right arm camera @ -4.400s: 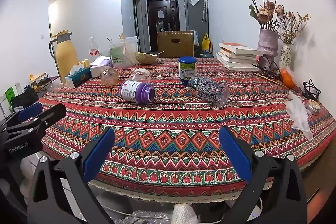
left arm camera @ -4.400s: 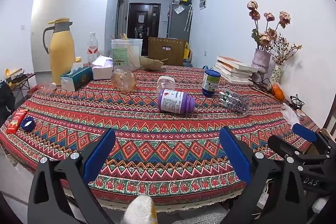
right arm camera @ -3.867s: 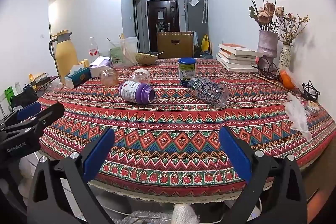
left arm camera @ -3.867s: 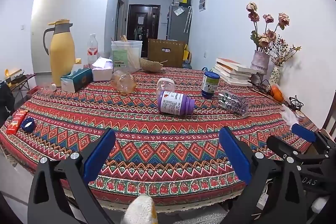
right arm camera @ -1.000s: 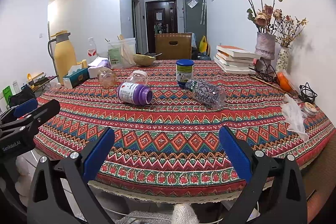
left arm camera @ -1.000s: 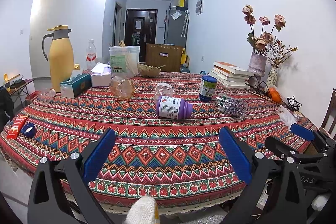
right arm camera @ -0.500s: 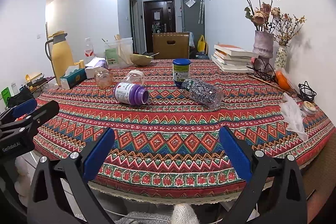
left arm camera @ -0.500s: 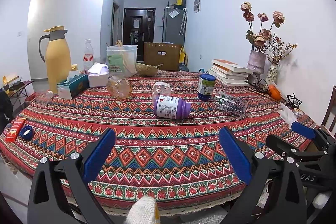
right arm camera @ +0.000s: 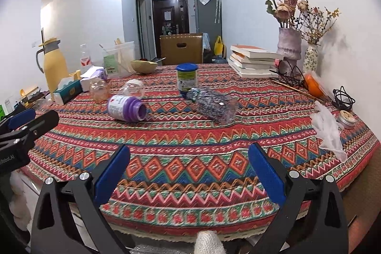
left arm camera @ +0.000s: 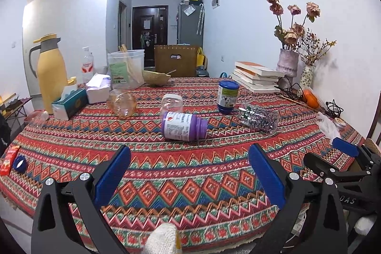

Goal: Flip cup upright
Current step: 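Move the left tool toward the clear scribble-print cup lying on its side, then close the left gripper around the body of the clear cup, then lift the cup with the left gripper and carry it toward the right tool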

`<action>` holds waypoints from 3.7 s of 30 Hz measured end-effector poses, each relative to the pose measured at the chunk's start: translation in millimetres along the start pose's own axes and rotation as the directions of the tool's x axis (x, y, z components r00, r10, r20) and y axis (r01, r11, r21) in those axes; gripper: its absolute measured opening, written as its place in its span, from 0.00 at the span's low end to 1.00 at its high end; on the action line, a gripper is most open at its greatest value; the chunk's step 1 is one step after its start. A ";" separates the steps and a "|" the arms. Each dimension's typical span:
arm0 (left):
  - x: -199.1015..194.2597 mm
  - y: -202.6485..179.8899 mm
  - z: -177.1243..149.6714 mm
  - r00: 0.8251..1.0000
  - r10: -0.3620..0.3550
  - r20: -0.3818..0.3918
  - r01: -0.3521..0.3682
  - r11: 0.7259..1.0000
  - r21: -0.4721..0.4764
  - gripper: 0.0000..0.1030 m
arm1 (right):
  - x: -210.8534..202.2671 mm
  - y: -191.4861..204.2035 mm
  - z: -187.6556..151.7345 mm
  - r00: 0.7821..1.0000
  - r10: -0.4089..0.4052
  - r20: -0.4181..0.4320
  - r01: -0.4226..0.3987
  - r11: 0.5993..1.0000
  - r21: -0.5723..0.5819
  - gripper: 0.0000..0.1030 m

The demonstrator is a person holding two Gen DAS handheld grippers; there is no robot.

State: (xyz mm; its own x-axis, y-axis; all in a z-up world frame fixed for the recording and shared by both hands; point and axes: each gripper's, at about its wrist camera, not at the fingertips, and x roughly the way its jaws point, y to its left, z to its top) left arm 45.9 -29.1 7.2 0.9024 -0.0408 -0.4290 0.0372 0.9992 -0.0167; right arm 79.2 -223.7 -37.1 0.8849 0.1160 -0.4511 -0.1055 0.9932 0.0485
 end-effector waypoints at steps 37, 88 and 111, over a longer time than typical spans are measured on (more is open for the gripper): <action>214.9 -190.4 39.1 0.961 -0.022 -0.274 0.265 0.342 0.902 0.93 | 100.0 -140.7 23.3 0.975 -0.158 -0.156 0.149 0.987 -0.064 0.93; 137.1 -215.3 10.9 0.915 -0.175 -0.363 0.388 0.147 0.910 0.66 | 55.4 -144.7 12.1 0.980 -0.116 -0.159 0.103 0.991 -0.089 0.93; 106.5 -195.9 -33.2 0.885 -0.162 -0.437 0.464 0.227 0.856 0.93 | 33.4 -120.5 -17.0 0.971 -0.075 -0.228 0.051 0.993 -0.109 0.93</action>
State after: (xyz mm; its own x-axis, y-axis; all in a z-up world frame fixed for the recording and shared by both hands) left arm 120.5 -229.2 -65.2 0.6049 -0.1979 -0.7713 0.7949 0.2070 0.5703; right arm 113.7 -339.6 -73.2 0.7633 0.0373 -0.6450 -0.1091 0.9914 -0.0718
